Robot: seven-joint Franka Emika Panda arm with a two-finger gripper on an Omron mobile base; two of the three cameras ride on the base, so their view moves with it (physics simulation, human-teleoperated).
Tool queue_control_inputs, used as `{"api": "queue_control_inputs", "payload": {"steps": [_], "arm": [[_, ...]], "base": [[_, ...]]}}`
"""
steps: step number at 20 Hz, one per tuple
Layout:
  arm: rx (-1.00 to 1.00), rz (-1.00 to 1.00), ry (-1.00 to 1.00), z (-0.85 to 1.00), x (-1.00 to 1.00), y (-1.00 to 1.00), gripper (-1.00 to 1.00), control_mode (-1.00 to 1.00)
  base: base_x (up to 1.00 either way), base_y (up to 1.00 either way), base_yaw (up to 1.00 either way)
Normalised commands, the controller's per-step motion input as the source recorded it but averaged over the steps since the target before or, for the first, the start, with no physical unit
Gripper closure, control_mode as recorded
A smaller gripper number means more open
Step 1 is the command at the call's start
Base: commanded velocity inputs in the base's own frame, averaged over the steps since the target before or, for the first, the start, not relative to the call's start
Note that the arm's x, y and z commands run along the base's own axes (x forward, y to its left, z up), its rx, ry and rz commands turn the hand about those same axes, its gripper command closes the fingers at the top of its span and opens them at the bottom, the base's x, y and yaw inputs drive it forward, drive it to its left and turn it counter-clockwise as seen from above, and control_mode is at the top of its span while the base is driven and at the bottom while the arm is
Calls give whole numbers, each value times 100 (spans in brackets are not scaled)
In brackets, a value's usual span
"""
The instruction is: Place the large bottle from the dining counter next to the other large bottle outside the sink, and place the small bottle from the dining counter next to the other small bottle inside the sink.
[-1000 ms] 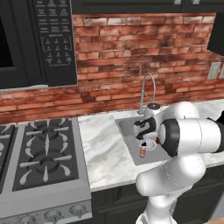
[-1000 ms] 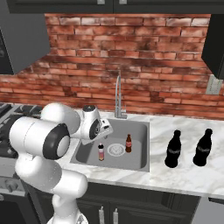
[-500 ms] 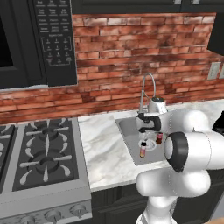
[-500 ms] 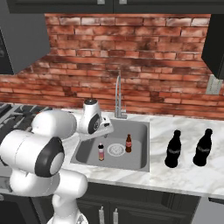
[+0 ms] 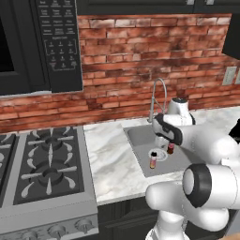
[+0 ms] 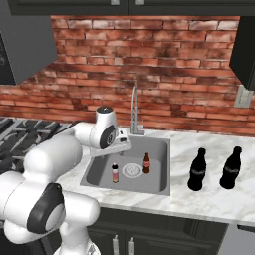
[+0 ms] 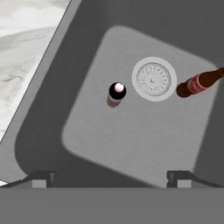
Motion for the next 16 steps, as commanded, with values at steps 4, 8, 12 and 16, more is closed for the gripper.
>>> {"api": "queue_control_inputs", "payload": {"steps": [4, 8, 12, 16], "arm": [[3, -2, -5, 30, -41, -12, -100, -100], [1, 0, -9, 27, -37, -8, -100, -100], [0, 0, -15, 24, -32, -13, -100, -100], [0, 0, -14, 24, -32, -11, -100, -100]], "base": [[0, 0, 0], [0, 0, 0], [0, 0, 0], [0, 0, 0]]}}
